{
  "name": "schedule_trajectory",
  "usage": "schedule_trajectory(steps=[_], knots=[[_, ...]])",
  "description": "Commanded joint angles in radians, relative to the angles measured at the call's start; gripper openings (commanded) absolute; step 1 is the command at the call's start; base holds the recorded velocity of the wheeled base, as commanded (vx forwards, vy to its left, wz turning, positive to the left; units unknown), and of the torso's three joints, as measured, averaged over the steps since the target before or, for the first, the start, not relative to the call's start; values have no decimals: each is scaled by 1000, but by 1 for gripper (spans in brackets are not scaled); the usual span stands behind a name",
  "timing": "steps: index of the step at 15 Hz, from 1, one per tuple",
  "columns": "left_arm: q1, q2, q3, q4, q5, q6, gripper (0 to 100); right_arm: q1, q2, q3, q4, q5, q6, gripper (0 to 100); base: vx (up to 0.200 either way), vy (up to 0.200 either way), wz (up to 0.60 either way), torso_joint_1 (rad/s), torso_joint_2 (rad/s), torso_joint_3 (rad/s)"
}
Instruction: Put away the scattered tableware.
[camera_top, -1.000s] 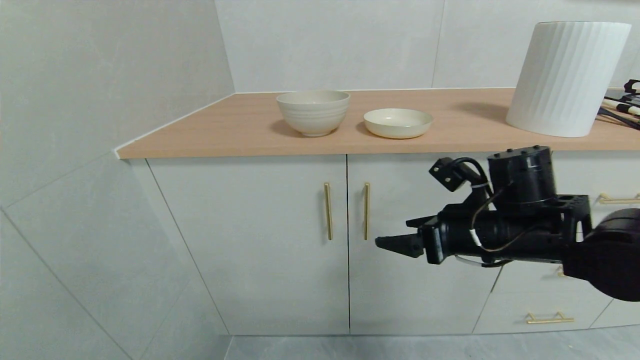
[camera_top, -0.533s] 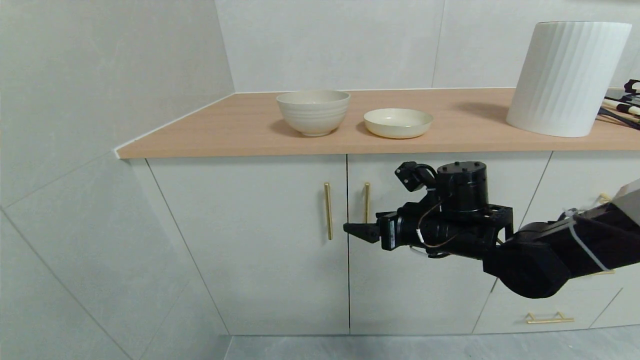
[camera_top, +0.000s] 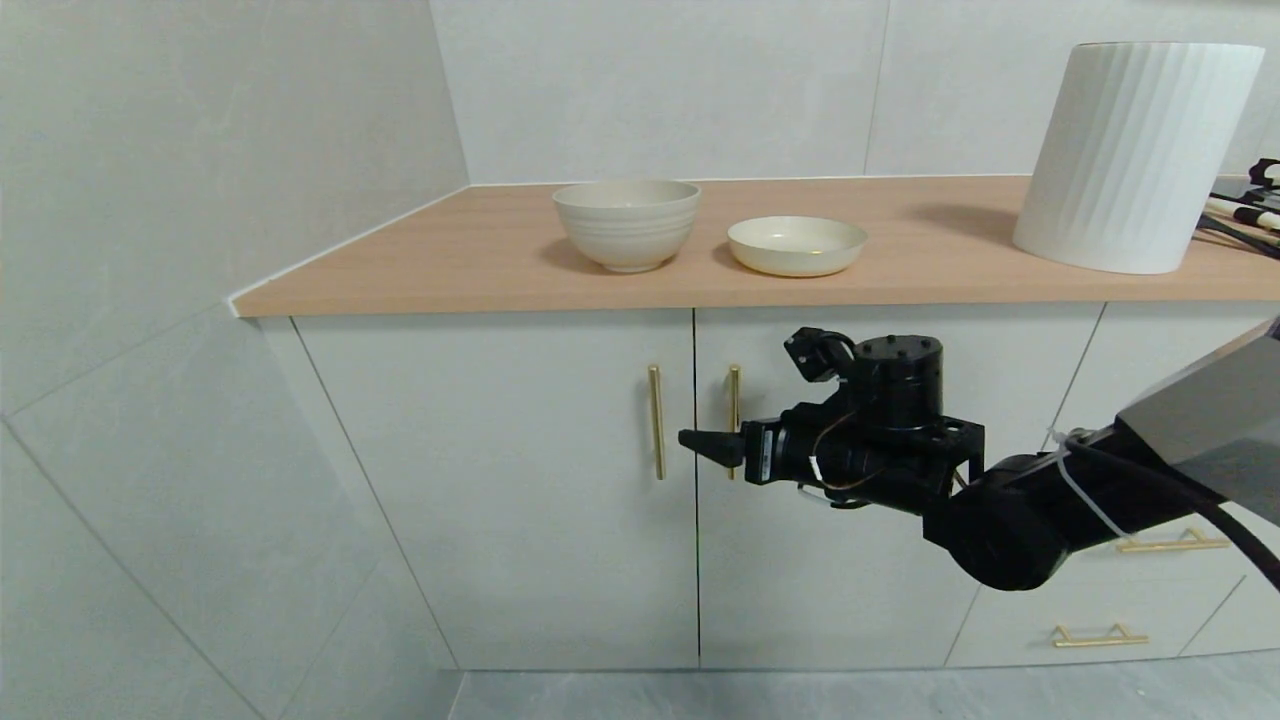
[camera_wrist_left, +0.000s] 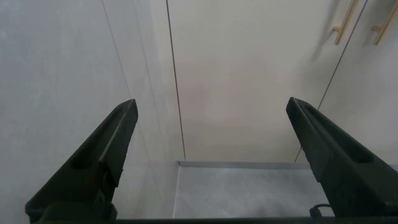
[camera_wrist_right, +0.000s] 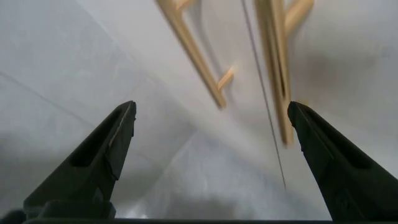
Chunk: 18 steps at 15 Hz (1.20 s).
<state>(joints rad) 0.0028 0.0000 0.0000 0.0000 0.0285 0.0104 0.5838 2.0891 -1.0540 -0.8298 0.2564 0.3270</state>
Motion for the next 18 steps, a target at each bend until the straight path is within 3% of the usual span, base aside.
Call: schedule_trajectory(steps=[1,13,18], knots=[[0,0,0,0,1,0,100,-4,23,-6,-17,1,14,100,0,0,0,0,0,0],[0,0,0,0,1,0,100,1,92,-52,-80,-9,63,100,0,0,0,0,0,0],[0,0,0,0,1,0,100,33,83,-46,-123,-2,155,100,0,0,0,0,0,0]])
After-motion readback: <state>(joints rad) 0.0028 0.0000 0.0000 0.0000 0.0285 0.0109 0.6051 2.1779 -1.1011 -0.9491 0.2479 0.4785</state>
